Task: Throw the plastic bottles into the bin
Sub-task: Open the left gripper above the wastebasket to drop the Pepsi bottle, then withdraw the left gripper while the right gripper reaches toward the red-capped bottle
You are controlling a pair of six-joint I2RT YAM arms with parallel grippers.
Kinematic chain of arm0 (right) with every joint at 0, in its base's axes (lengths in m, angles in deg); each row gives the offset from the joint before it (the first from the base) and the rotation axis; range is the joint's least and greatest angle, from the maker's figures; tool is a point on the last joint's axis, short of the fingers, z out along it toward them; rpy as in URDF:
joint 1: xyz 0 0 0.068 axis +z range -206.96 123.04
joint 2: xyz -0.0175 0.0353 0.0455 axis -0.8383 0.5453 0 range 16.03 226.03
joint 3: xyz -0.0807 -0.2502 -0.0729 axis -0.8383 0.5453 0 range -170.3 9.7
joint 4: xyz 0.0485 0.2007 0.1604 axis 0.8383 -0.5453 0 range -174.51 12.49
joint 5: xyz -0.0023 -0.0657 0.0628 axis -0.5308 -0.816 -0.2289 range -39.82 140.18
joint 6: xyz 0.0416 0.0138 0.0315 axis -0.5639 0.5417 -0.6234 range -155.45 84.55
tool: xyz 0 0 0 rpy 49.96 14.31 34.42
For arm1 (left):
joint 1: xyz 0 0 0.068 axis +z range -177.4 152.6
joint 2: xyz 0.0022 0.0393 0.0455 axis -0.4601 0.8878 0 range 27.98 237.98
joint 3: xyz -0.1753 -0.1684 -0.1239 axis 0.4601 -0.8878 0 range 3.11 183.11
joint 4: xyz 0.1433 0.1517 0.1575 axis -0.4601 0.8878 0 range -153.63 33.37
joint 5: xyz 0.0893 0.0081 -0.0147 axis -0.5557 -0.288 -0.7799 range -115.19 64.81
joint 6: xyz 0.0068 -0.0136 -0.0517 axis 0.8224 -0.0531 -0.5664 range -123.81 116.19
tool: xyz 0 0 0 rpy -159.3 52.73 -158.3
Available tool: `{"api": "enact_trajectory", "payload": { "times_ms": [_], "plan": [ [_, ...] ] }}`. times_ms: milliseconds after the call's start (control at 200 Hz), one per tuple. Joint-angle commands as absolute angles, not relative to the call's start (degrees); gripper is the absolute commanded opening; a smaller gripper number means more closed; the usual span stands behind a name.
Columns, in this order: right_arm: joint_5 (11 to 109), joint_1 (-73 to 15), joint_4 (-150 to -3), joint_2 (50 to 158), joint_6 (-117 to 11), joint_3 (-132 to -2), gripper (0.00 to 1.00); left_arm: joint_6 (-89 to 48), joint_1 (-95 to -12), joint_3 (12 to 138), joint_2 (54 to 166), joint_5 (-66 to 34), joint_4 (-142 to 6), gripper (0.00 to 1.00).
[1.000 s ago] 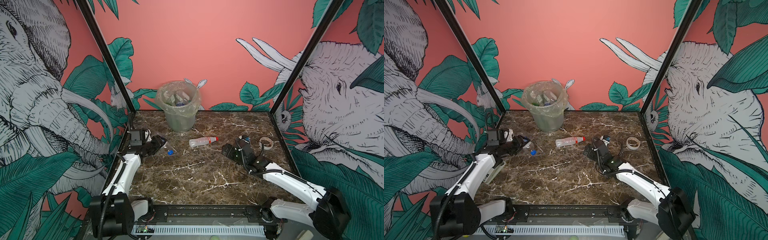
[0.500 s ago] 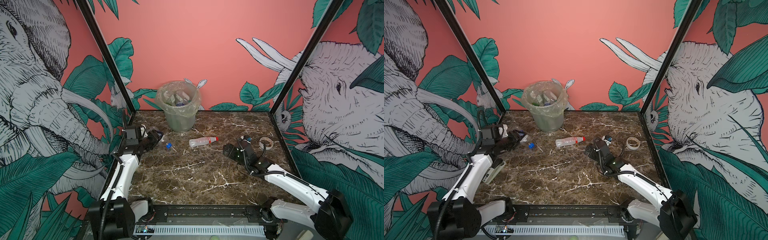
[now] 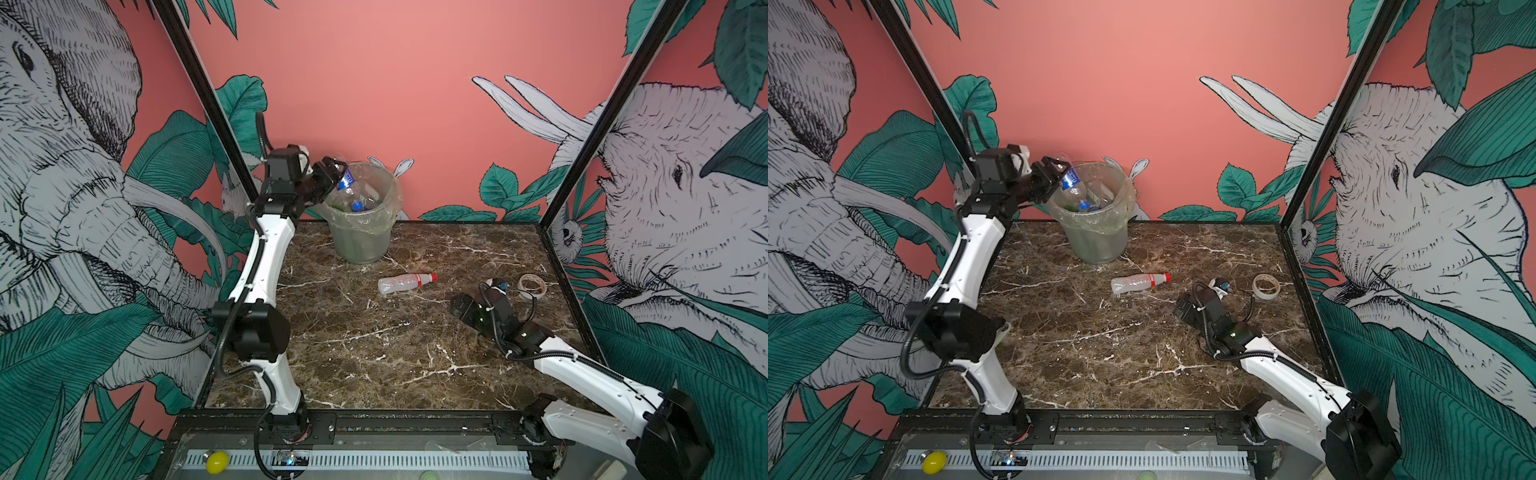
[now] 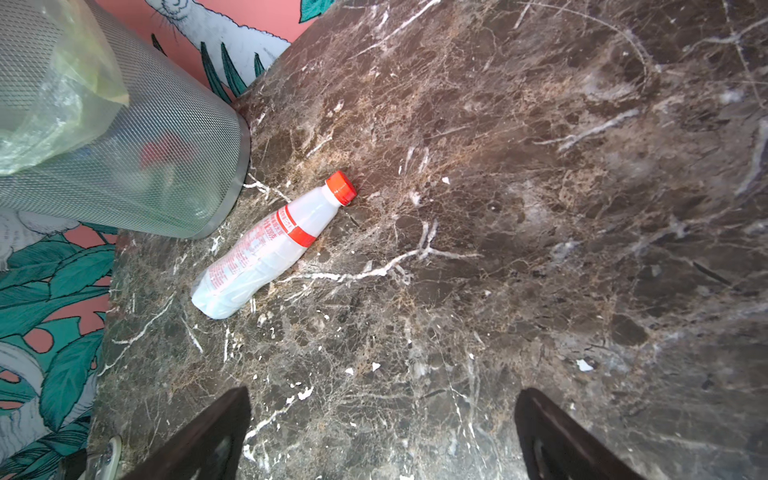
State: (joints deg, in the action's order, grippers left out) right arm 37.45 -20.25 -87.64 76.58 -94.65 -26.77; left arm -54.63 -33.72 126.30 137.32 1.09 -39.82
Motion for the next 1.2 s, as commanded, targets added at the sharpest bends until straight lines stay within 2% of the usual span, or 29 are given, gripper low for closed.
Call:
{"api": "enact_trajectory", "payload": {
  "times_ms": [0,165,410,785,1195],
  "plan": [
    [37.4,-20.5,-87.4,74.4,-95.6,-27.6,0.99,-56.0,-33.8,134.0,139.9,0.2,-31.0,0.99],
    [36.3,-20.5,-86.1,73.2,-96.4,-25.7,0.99,-55.1,-32.6,130.7,135.7,-2.8,-33.4,0.99],
    [39.8,-20.5,-85.0,78.4,-95.6,-27.9,0.99,-51.2,-32.0,124.8,127.0,-5.1,-34.0,0.99],
    [47.3,-20.4,-80.2,86.3,-97.9,-32.0,0.99,-45.0,-31.4,97.8,111.5,-10.4,-41.0,0.99],
    [45.2,-19.9,-82.2,91.3,-104.7,-34.6,0.99,-41.7,-31.3,79.2,102.9,-13.6,-42.3,0.99]
  ]
}}
